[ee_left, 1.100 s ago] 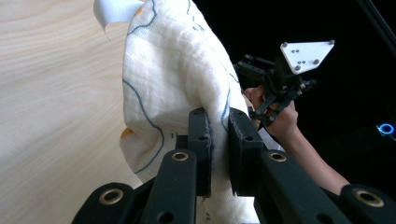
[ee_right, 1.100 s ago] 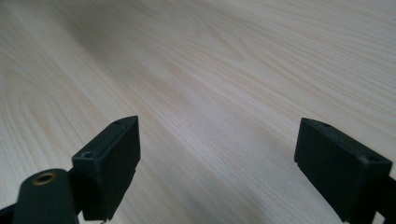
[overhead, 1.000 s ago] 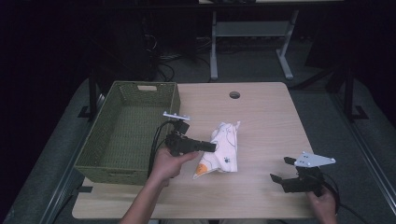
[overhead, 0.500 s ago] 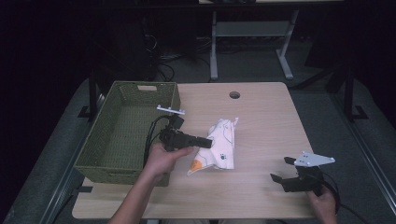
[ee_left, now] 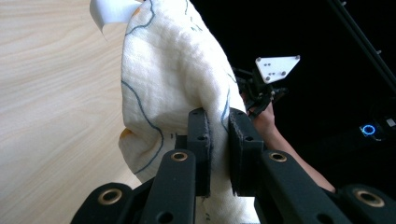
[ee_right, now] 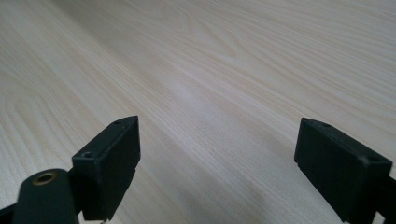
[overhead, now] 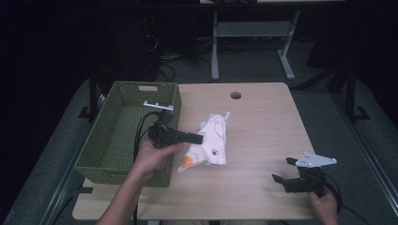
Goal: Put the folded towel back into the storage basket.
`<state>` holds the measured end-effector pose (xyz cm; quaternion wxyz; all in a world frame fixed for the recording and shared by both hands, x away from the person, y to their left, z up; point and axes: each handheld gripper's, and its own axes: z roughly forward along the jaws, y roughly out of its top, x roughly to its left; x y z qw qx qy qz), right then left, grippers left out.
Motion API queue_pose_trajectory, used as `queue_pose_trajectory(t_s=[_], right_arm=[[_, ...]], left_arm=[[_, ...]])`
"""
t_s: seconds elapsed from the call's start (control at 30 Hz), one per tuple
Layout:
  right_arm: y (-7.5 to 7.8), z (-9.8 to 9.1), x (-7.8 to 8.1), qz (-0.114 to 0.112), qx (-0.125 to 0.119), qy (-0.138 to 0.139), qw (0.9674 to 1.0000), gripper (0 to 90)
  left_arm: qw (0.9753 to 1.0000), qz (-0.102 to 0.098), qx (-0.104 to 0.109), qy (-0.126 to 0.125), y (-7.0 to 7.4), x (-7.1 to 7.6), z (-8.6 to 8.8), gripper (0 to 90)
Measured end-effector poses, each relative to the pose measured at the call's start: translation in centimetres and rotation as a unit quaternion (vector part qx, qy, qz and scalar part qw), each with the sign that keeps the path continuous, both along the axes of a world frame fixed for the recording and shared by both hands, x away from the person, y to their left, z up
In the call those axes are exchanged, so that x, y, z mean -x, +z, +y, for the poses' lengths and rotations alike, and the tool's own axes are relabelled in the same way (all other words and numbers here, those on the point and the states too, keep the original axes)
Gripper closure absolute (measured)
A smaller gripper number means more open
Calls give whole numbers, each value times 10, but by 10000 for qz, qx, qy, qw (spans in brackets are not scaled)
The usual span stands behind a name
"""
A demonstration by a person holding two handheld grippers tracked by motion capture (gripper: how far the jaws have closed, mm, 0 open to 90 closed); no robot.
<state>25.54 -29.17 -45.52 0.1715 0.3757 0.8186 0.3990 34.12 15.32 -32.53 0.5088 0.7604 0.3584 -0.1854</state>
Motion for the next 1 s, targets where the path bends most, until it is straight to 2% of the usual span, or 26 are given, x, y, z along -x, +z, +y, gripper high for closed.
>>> queue_pose_trajectory(t_s=[0.17, 0.3, 0.33, 0.57, 0.7, 0.8, 1.0], right_arm=[[0, 0, 1, -23, -54, -15, 10000, 138], [0, 0, 1, -1, -99, -24, 9999, 137], [0, 0, 1, 11, -101, -20, 9999, 138], [-1, -1, 1, 30, -102, -48, 9999, 137], [-2, -1, 1, 59, -133, -71, 9999, 137], [-3, 0, 0, 89, -118, -71, 9999, 137], [-5, 2, -1, 119, -110, -43, 9999, 138]], left_arm=[[10000, -25, 57, 14, 6, -1, 6, 820], [9999, -65, -54, 69, 12, -1, 10, 819], [9999, -77, 2, 88, 15, -1, 14, 819], [9998, -130, -6, 138, 22, -2, 24, 820], [9996, -132, -12, 250, 27, -4, 35, 820], [9992, -177, 19, 346, 29, -5, 44, 820], [9987, -90, 16, 497, 26, -10, 61, 821]])
